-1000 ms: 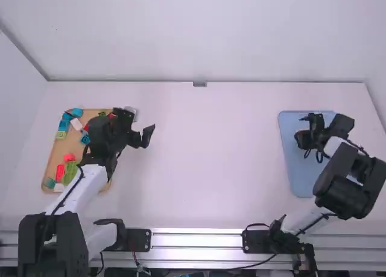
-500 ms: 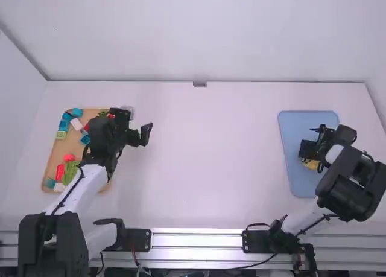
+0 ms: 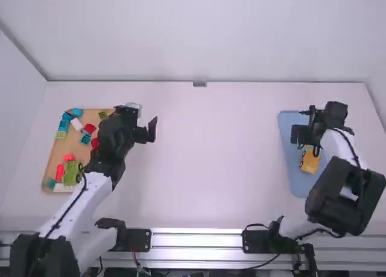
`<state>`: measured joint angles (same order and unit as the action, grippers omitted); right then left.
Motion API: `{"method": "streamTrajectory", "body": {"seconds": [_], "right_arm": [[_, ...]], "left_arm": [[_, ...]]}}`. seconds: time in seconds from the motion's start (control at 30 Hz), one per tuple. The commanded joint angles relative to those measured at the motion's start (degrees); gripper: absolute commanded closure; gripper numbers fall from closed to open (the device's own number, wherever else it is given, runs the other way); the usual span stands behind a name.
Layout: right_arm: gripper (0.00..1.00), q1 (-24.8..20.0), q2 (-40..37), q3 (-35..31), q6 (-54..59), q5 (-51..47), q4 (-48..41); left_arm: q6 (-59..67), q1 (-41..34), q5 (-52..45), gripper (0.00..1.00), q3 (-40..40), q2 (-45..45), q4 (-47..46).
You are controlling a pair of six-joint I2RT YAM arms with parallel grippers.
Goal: Assemble lego blocks to make yellow taxi
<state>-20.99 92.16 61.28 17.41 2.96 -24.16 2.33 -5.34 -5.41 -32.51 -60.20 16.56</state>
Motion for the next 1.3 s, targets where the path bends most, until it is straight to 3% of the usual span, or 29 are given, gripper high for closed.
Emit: {"method": "streamTrajectory", "body": {"seconds": [0.0, 0.17, 0.27, 0.5, 0.97, 1.1, 1.27], "right_arm": [[0.02, 5.05, -6.67, 1.49, -0.90, 0.17, -1.86], [0.01, 14.69, -12.96, 1.36, 1.44, 0.17, -4.00], [0.02, 23.23, -16.63, 1.33, 4.79, 0.15, -5.09], [0.03, 34.51, -19.28, 0.90, 11.65, -0.96, -4.40], [0.18, 25.58, -28.21, -8.04, 2.72, -2.96, 4.54], [0.25, 21.44, -32.35, -12.18, -1.42, -2.96, 8.68], [0.36, 20.99, -38.74, -18.56, -7.81, -2.96, 15.07]], "left_arm": [[-0.44, -0.46, 2.34, 0.01, 0.28, 5.49, -0.85], [-0.61, -0.07, -0.57, 0.01, 0.28, 11.72, -1.29], [-0.61, 0.09, -1.60, 0.01, 0.28, 15.19, -1.20], [-0.83, 0.55, -0.57, 0.02, 0.72, 19.21, -1.51], [-2.33, 5.34, 5.41, 0.19, 10.61, 29.10, -11.39], [-2.33, 5.34, 5.41, 0.27, 15.39, 33.88, -16.18], [-2.33, 5.34, 5.41, 0.40, 22.54, 41.03, -16.56]]}}
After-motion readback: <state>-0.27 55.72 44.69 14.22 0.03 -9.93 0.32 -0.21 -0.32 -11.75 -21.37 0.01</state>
